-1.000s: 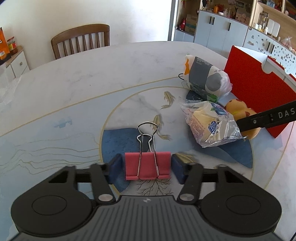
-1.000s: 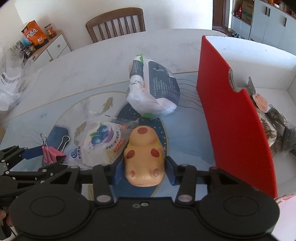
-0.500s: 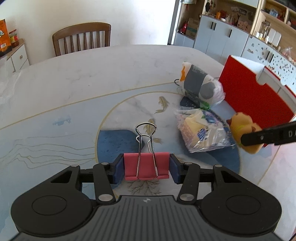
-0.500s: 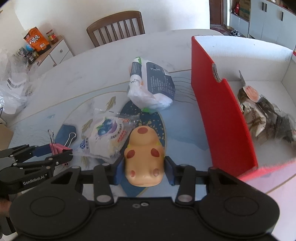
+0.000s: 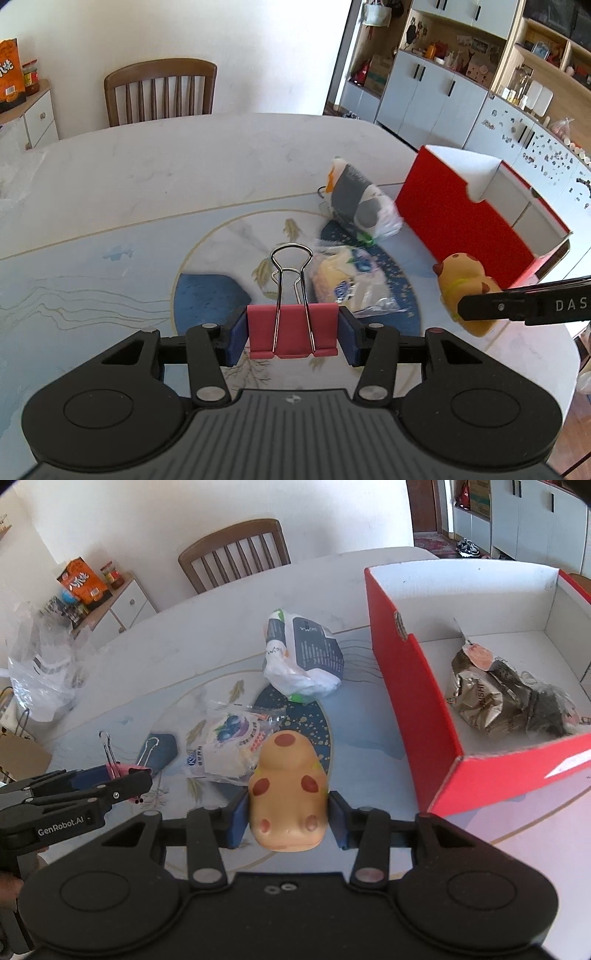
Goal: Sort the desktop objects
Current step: 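Carry the pink binder clip and yellow spotted toy with both tools into the red box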
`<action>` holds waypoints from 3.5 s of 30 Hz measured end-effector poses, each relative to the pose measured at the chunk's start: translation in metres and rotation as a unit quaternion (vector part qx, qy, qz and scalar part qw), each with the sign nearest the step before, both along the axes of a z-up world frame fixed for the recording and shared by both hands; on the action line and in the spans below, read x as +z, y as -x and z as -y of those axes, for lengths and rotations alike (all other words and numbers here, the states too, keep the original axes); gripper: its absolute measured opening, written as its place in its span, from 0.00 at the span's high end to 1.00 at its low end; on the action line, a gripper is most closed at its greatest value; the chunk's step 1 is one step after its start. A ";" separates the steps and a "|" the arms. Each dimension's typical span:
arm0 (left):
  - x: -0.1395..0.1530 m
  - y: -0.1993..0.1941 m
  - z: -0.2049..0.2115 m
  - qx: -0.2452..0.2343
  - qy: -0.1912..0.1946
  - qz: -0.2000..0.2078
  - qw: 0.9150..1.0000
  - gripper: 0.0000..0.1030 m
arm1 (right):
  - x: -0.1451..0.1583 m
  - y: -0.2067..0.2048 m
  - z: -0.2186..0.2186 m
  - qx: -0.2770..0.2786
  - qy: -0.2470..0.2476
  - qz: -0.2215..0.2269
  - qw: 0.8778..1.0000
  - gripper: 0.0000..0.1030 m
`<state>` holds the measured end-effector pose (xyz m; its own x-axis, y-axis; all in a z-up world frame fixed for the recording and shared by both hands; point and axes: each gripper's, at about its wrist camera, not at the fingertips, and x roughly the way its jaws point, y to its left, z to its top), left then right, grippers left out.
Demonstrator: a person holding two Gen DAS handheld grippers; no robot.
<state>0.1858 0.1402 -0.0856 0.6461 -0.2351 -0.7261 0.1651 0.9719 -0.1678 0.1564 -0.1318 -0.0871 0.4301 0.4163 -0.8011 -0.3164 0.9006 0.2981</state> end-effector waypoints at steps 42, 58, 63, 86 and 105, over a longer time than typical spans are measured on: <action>0.086 -0.008 0.205 -0.104 0.001 0.068 0.992 0.52 | 0.069 -0.030 0.176 -0.041 -0.040 0.095 0.994 0.58; 0.065 -0.062 0.296 -0.150 -0.032 0.027 0.988 0.52 | 0.050 -0.097 0.227 -0.048 -0.001 0.093 0.995 0.58; 0.052 -0.078 0.313 -0.159 -0.042 0.001 0.986 0.52 | 0.035 -0.115 0.224 -0.039 0.017 0.080 0.996 0.58; 0.005 -0.133 0.346 -0.157 -0.082 -0.068 0.982 0.52 | -0.009 -0.180 0.208 -0.015 0.071 0.015 0.997 0.58; -0.007 -0.140 0.339 -0.161 -0.053 -0.108 0.980 0.52 | -0.021 -0.178 0.204 0.000 0.080 -0.022 0.997 0.54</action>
<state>0.3257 -0.1990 -0.0927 0.3797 -0.3167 -0.8692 0.4376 0.8893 -0.1328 0.3345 -0.3361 -0.1082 0.3938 0.2816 -0.8750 -0.3062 0.9377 0.1640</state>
